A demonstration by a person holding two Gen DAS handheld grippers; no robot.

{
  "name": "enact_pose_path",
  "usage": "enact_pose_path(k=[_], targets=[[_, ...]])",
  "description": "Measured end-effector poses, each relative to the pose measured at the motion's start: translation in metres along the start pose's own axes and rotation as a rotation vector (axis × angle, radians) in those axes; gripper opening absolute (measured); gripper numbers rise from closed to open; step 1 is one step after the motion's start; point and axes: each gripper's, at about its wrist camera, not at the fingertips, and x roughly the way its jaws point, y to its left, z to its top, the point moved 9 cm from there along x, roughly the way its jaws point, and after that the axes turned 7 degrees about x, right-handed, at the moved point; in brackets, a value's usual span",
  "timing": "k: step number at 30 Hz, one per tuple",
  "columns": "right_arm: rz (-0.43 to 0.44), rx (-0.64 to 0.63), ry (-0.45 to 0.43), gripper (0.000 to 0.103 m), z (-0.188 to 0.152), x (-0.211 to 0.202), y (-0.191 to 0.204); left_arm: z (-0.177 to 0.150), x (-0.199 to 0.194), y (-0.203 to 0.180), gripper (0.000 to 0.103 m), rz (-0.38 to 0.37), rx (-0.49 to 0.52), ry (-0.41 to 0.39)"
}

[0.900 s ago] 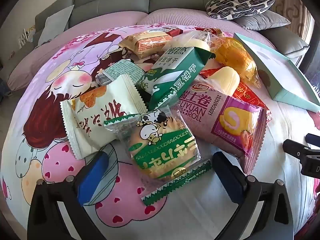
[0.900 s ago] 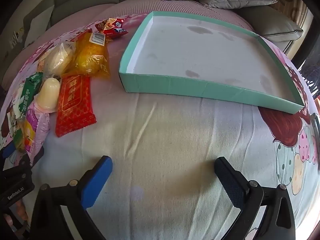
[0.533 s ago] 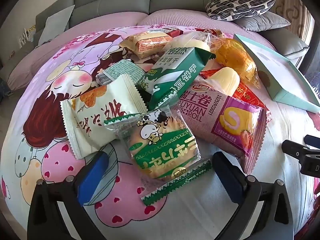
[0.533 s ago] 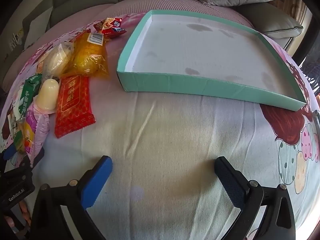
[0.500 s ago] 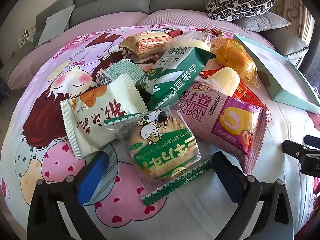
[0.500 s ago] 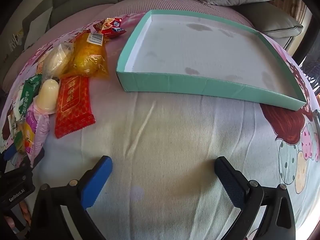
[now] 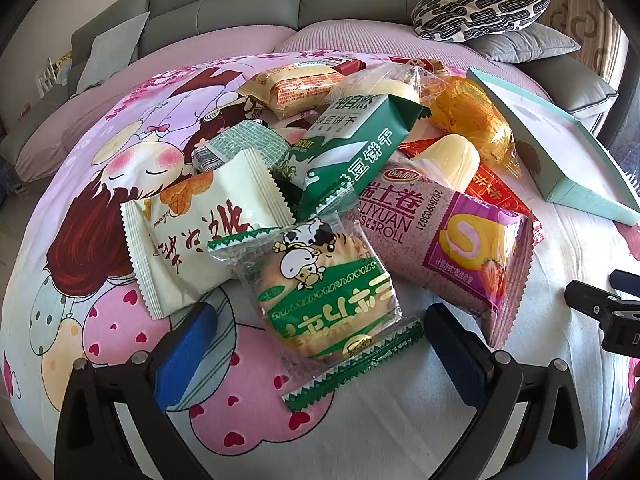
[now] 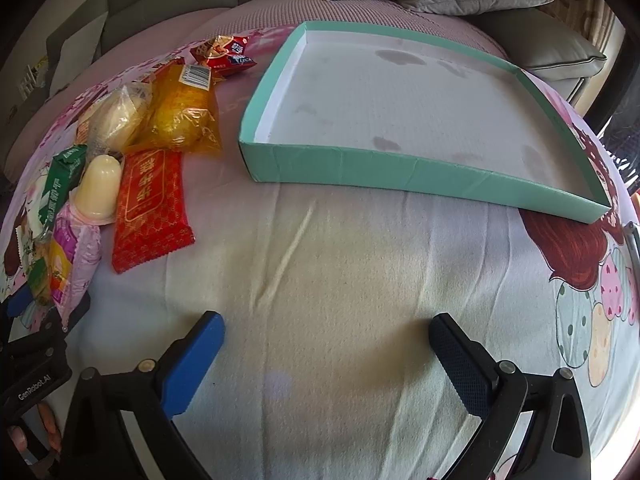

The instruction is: Organize snacks

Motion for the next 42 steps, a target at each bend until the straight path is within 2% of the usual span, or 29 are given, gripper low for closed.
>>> enact_pose_path(k=[33, 42], targets=[[0.0, -0.01, 0.01, 0.103, 0.0025, 0.001, -0.0016, 0.0037, 0.0021, -0.0045, 0.103, 0.009, 0.016, 0.002], [0.002, -0.012, 0.007, 0.103, 0.002, 0.0013, -0.0022, 0.0036, 0.0031, 0.0019, 0.103, -0.014, -0.001, -0.004]])
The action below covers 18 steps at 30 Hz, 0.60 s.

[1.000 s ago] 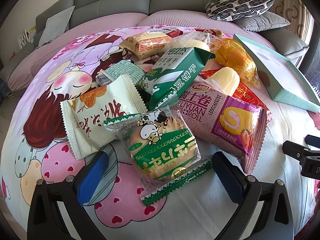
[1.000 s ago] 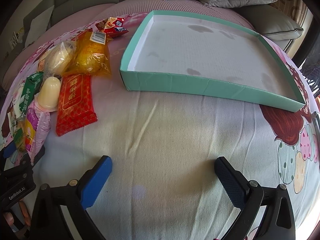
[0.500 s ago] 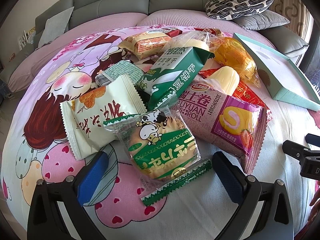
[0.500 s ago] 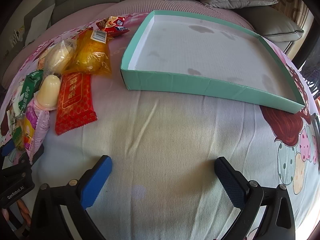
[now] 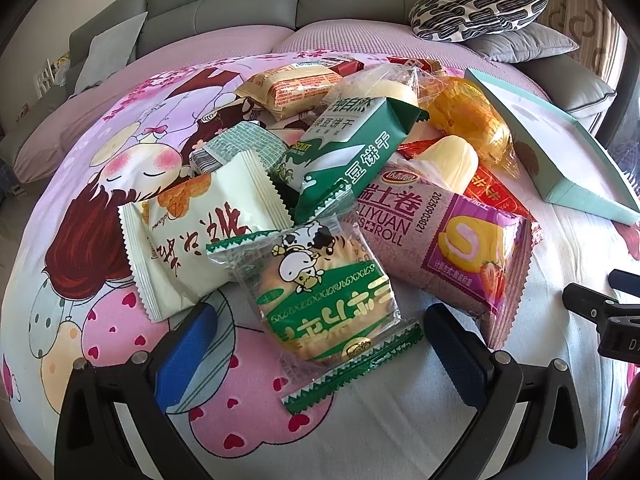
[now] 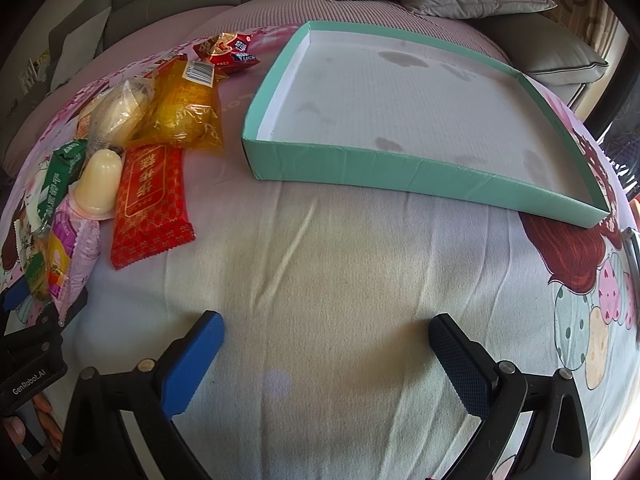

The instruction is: Organize snacks

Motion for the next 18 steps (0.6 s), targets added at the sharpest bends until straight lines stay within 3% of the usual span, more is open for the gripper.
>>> enact_pose_path(k=[18], targets=[[-0.003, -0.001, -0.001, 0.103, -0.0009, -0.0002, 0.0022, -0.0003, 0.0007, -0.0012, 0.103, 0.008, 0.006, 0.002]])
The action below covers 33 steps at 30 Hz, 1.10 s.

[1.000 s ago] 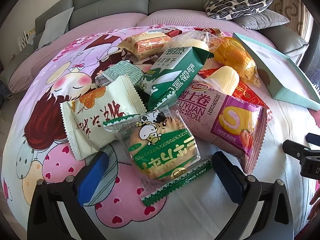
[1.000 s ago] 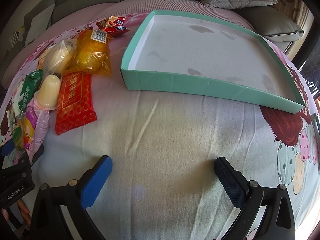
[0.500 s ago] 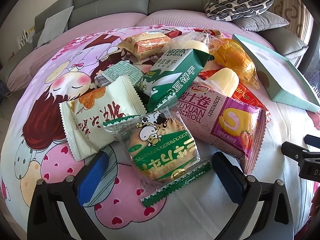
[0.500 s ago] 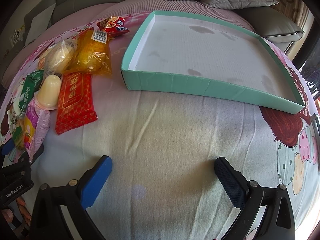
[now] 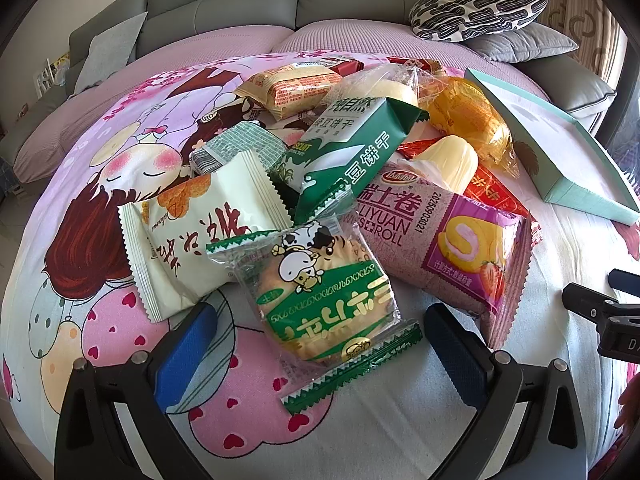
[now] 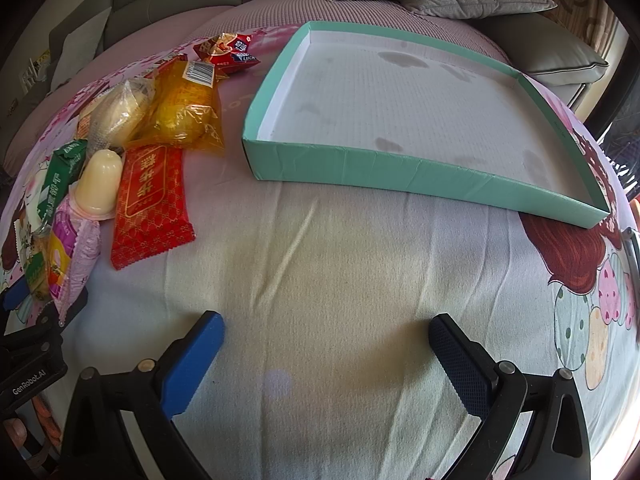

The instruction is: Organize snacks

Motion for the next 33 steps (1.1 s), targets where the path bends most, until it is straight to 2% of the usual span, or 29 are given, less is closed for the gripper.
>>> enact_pose_path(k=[7, 11, 17, 22, 26, 31, 33], targets=[[0.011, -0.001, -0.01, 0.103, 0.001, -0.003, 0.001, 0.0, -0.001, -0.004, 0.103, -0.002, 0.007, 0.002], [0.075, -0.046, -0.079, 0.103, 0.007, -0.02, 0.016, 0.001, -0.008, -0.005, 0.103, -0.033, 0.019, 0.001], [0.197, -0.122, -0.213, 0.103, 0.02, -0.055, 0.043, 0.004, -0.038, -0.007, 0.103, -0.086, 0.032, -0.044], [0.279, -0.238, -0.267, 0.103, 0.028, -0.076, 0.088, 0.008, -0.05, 0.016, 0.103, -0.062, -0.034, -0.035], [0.305, -0.323, -0.269, 0.103, 0.028, -0.08, 0.121, 0.008, -0.05, 0.032, 0.103, -0.051, -0.083, -0.022], [0.314, -0.396, -0.235, 0.096, 0.023, -0.071, 0.144, 0.006, -0.042, 0.041, 0.103, -0.064, -0.126, 0.007], [0.32, -0.421, -0.225, 0.093, 0.022, -0.068, 0.15, 0.005, -0.04, 0.042, 0.099, -0.067, -0.131, 0.014]])
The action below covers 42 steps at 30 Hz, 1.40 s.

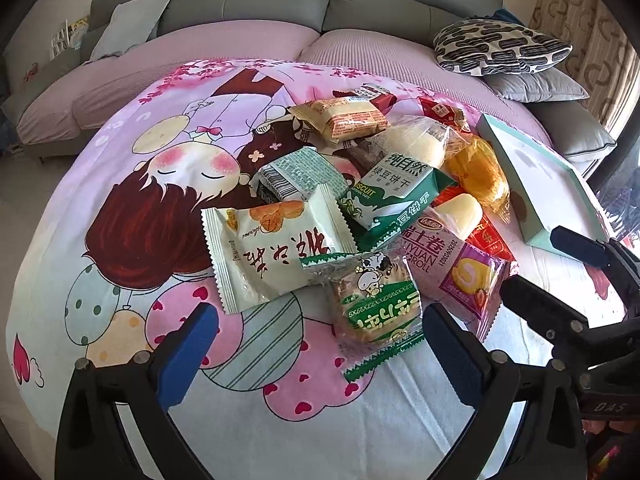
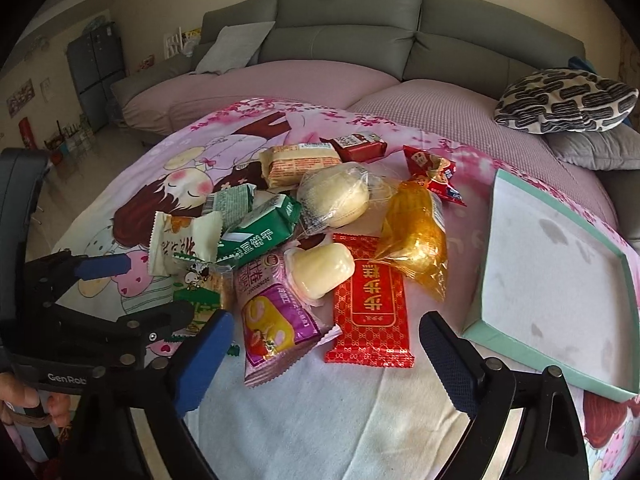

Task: Organize snacks
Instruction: 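Grasp the pink Swiss roll packet with the right tool while the left tool approaches the green biscuit packet, then grasp the green-wrapped round biscuit with the left tool while the right tool lifts the Swiss roll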

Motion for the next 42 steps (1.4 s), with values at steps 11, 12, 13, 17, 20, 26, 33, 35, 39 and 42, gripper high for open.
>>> enact_pose_path(k=[11, 12, 13, 17, 20, 26, 33, 35, 39, 42], targets=[[0.04, -0.109, 0.065, 0.08, -0.002, 0.026, 0.027, -0.003, 0.008, 0.029, 0.098, 0.022, -0.077, 0.043], [0.034, -0.116, 0.075, 0.077, -0.004, 0.028, 0.027, -0.003, 0.008, 0.032, 0.098, 0.021, -0.085, 0.043], [0.028, -0.123, 0.086, 0.075, -0.006, 0.031, 0.028, -0.003, 0.008, 0.033, 0.098, 0.018, -0.092, 0.044], [0.011, -0.138, 0.11, 0.063, -0.012, 0.036, 0.027, -0.001, 0.007, 0.028, 0.098, -0.019, -0.098, 0.04], [0.037, -0.102, 0.144, 0.051, -0.016, 0.037, 0.025, 0.004, 0.008, 0.015, 0.098, -0.04, -0.074, 0.042], [0.038, -0.085, 0.172, 0.043, -0.027, 0.029, 0.023, 0.007, 0.016, -0.011, 0.098, -0.085, -0.037, 0.064], [0.042, -0.063, 0.187, 0.043, -0.03, 0.027, 0.02, 0.005, 0.029, -0.023, 0.08, -0.09, -0.028, 0.101], [0.045, -0.059, 0.191, 0.043, -0.031, 0.028, 0.02, 0.003, 0.032, -0.024, 0.074, -0.098, -0.034, 0.107], [0.056, -0.042, 0.196, 0.043, -0.031, 0.03, 0.018, 0.003, 0.034, -0.025, 0.063, -0.059, -0.004, 0.102], [0.057, -0.041, 0.199, 0.043, -0.031, 0.033, 0.019, 0.003, 0.035, -0.024, 0.058, -0.044, -0.003, 0.097]])
